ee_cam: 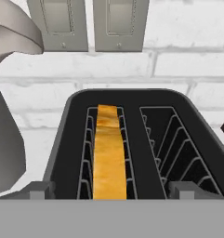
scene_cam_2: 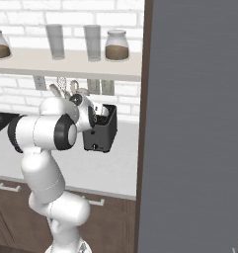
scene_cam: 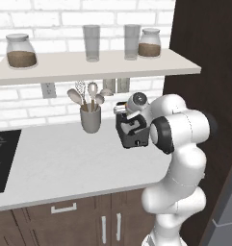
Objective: Start the toaster. Once the lever pops up, take the bread to the plate on the dining counter.
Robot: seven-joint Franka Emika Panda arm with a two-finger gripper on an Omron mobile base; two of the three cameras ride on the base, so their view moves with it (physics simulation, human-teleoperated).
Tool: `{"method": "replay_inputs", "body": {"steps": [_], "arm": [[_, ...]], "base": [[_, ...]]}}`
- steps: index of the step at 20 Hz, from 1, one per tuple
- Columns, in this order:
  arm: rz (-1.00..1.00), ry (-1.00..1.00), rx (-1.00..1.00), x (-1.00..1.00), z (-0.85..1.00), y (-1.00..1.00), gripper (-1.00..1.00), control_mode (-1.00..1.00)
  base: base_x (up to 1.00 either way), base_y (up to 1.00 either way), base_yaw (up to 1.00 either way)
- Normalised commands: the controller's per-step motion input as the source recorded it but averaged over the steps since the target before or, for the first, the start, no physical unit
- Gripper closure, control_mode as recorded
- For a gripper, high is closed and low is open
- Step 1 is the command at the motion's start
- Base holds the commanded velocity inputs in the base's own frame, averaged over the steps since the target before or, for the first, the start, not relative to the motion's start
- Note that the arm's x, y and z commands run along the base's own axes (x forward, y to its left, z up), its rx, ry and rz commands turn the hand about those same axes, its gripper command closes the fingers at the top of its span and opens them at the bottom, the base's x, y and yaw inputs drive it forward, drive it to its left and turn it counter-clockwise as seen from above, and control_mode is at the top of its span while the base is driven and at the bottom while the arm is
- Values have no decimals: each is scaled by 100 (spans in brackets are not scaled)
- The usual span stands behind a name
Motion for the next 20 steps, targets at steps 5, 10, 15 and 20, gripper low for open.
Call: {"method": "replay_inputs", "body": {"steps": [5,10,15,20], "arm": [[0,0,0,14,-11,0,100,-100],[0,0,0,7,-7,0,100,-100],[0,-7,0,0,14,-3,100,-100],[0,-21,0,0,24,-5,100,-100]], "base": [[0,0,0],[0,0,0],[0,0,0],[0,0,0]]}}
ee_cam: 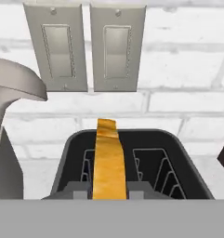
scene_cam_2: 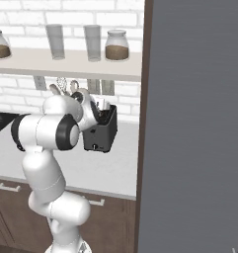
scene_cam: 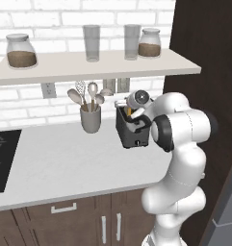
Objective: Start the toaster. Once the lever pops up, take the bread to the plate on the dining counter.
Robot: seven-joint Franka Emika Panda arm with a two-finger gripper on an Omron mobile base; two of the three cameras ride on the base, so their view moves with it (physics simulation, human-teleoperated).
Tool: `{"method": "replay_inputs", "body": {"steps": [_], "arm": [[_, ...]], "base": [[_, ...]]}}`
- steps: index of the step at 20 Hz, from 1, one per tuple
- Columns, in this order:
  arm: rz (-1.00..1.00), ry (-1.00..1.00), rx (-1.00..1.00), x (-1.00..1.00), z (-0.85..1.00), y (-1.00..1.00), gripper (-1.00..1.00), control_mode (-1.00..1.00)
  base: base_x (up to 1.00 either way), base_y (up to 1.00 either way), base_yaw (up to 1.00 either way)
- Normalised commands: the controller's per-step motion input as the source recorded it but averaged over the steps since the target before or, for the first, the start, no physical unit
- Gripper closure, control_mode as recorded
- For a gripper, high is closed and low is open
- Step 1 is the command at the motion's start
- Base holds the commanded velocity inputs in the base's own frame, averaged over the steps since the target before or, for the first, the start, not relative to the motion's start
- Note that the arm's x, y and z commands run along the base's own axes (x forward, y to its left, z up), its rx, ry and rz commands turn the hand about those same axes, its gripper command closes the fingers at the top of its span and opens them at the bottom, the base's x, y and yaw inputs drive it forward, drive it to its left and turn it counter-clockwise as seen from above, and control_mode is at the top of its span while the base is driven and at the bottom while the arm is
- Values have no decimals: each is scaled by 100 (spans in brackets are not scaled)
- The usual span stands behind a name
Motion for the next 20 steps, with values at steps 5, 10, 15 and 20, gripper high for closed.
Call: {"method": "replay_inputs", "body": {"steps": [5,10,15,20], "arm": [[0,-26,0,-8,19,0,100,-100],[0,-30,0,-28,18,15,100,-100],[0,-22,0,-51,23,35,100,-100],[0,-7,0,-72,27,33,100,-100]], "base": [[0,0,0],[0,0,0],[0,0,0],[0,0,0]]}}
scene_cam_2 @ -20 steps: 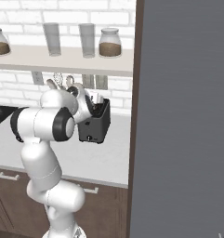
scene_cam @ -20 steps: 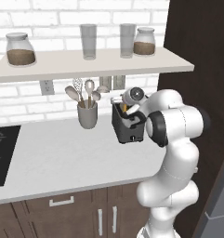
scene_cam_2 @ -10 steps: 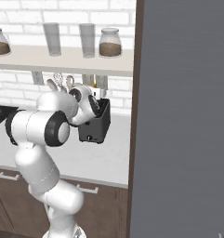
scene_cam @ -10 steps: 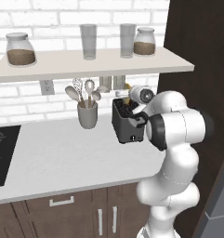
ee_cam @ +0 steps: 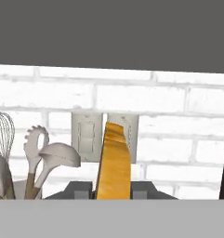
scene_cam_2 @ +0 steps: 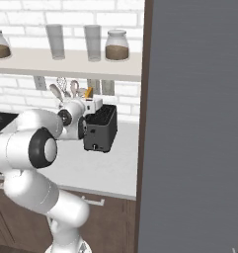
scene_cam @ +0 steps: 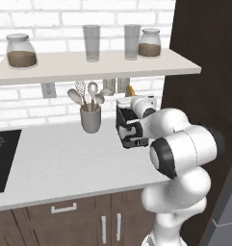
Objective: Start the toaster. Once the lever pops up, take the bread to the plate on the dining counter.
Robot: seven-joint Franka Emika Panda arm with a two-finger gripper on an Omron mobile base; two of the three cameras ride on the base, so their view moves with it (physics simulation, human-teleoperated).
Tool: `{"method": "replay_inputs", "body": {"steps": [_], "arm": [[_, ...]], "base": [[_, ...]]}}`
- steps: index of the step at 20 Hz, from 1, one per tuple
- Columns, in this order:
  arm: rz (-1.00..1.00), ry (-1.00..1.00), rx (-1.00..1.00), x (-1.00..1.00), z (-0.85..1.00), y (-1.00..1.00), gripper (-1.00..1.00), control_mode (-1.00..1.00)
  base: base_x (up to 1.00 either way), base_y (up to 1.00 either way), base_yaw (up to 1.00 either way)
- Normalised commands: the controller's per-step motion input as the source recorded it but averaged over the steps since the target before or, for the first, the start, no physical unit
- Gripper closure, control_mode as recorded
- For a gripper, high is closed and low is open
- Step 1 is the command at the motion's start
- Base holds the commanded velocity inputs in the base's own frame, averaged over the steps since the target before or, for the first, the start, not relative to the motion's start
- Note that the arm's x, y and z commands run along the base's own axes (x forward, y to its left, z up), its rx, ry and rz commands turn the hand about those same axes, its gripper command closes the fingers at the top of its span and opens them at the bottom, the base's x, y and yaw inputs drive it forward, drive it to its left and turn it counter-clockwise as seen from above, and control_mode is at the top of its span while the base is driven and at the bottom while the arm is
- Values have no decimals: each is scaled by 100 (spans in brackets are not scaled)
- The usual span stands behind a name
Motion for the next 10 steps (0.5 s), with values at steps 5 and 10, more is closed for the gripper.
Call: {"method": "replay_inputs", "body": {"steps": [5,10], "arm": [[0,-1,0,-82,70,28,100,-100],[0,1,-2,-95,69,25,100,-100]], "base": [[0,0,0],[0,0,0]]}}
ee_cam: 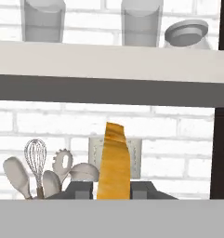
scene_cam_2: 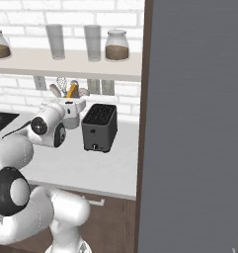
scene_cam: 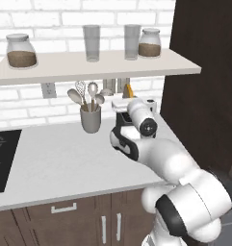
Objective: Start the toaster. Once the lever pops up, take the bread to the plate on the dining counter.
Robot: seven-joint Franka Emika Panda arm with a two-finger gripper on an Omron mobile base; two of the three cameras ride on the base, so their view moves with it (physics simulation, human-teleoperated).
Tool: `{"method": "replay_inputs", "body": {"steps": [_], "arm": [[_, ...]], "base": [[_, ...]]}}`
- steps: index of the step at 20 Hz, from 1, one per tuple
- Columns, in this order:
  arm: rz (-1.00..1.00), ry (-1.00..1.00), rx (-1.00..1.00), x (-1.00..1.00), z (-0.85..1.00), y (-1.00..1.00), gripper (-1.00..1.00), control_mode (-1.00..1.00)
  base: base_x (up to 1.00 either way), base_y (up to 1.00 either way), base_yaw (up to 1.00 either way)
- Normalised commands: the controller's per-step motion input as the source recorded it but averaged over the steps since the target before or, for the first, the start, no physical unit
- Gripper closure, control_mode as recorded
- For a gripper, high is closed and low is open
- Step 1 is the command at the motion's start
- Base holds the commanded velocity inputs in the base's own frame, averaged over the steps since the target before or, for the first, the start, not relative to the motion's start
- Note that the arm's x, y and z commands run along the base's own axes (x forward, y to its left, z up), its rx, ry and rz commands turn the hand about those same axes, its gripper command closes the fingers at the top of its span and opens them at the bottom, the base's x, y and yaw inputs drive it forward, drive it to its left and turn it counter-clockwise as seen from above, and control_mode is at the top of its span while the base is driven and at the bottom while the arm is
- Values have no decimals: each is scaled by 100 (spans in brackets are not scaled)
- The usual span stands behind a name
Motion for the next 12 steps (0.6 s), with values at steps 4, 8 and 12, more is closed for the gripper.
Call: {"method": "replay_inputs", "body": {"steps": [4,8,12], "arm": [[0,6,-13,-100,50,15,100,-100],[0,3,-16,-100,38,-1,100,-100],[0,0,-9,-100,9,-36,100,-100]], "base": [[0,0,0],[0,0,0],[0,0,0]]}}
